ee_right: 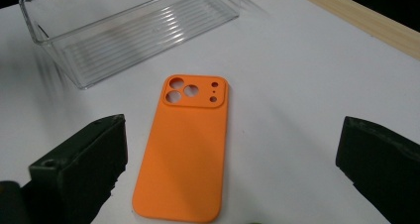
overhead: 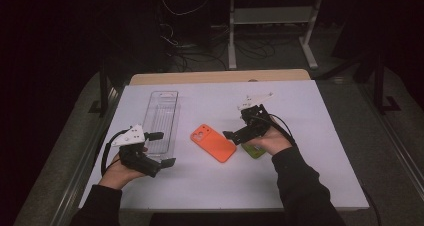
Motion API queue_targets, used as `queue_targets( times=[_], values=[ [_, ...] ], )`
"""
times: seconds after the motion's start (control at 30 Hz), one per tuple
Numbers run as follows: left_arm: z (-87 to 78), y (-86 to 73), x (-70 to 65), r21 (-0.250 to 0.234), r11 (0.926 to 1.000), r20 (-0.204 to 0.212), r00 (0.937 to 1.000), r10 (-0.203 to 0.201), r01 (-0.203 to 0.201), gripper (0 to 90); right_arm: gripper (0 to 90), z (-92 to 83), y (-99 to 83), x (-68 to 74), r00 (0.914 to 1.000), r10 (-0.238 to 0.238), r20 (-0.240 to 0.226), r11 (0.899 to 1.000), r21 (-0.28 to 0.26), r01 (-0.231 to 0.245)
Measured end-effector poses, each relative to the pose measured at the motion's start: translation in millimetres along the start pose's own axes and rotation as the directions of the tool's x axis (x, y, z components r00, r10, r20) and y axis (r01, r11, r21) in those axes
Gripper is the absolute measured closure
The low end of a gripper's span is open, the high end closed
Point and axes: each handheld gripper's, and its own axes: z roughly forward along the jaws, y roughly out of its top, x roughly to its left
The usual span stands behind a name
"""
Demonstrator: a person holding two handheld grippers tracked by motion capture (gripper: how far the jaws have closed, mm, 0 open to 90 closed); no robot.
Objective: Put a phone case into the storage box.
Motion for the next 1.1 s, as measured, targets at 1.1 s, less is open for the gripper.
queue_targets(
  times=[1.1],
  values=[
    [-1.0, -0.3, 0.4, -0.019, 0.9998, 0.005, 1.0, -0.005, 0.005, 0.0, 0.0, 47.3, 32.7, 2.4, 0.9992, 0.038, 0.009, 0.998, 0.052, -0.038]
  ],
)
